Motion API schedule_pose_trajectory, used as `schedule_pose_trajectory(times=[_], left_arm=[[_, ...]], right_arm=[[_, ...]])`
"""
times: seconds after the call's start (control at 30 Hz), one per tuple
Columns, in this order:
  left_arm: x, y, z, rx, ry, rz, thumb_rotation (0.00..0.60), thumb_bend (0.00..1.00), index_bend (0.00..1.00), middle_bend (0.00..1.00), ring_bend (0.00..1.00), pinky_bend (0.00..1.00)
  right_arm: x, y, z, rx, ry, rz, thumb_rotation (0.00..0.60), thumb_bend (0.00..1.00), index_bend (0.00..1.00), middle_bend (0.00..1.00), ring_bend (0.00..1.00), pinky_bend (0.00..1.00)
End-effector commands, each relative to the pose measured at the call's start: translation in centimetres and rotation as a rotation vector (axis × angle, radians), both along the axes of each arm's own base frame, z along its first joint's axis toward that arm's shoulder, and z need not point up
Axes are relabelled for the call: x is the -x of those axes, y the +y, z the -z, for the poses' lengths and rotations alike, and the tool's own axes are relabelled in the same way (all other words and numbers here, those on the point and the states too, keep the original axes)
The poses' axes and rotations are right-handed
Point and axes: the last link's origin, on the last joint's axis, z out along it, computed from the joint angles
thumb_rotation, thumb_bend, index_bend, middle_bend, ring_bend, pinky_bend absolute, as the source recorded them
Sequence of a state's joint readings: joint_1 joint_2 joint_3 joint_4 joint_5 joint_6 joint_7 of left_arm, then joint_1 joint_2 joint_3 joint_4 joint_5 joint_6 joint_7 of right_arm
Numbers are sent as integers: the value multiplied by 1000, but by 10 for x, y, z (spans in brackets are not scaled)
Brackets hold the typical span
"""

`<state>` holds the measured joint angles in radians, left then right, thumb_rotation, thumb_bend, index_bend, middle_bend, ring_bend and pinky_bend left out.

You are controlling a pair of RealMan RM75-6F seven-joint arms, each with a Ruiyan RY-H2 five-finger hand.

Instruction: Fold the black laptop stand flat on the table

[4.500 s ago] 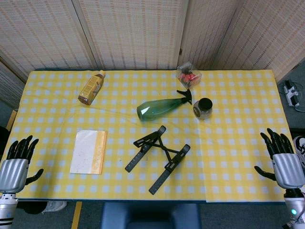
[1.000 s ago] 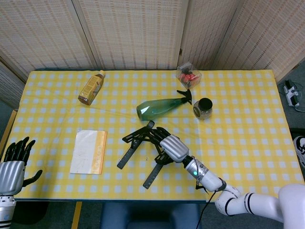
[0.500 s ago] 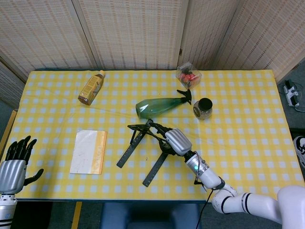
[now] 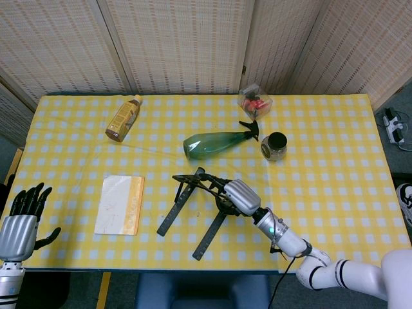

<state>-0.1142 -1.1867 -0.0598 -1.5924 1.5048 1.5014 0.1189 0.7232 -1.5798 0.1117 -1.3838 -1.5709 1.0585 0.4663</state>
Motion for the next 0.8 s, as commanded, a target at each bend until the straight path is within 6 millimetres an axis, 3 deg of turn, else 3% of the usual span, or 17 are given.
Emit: schedule_pose_trajectory(times=[0.03, 0.17, 0.33, 0.57, 0.8], left_arm=[[-1, 1, 0, 1, 1, 5, 600, 254, 0, 36, 4, 0], [-3, 2, 1, 2, 2, 12, 600, 254, 0, 36, 4, 0], [-6, 4, 2, 6, 4, 20, 600, 255, 0, 36, 4, 0], [-9, 6, 3, 13, 6, 30, 600, 254, 0, 36, 4, 0], [-12, 9, 3, 15, 5, 47, 600, 254, 0, 36, 4, 0]], right_arm=[[10, -10, -10, 42, -5, 36, 600, 783, 53, 190, 309, 411], [19, -20, -19, 66, -15, 85, 600, 784, 48, 156, 286, 384], [25, -30, -25, 70, -25, 136, 600, 776, 0, 84, 201, 271], [28, -42, -29, 87, -1, 180, 600, 589, 0, 10, 77, 86], [33, -44, -34, 90, 8, 204, 600, 583, 0, 0, 67, 61]])
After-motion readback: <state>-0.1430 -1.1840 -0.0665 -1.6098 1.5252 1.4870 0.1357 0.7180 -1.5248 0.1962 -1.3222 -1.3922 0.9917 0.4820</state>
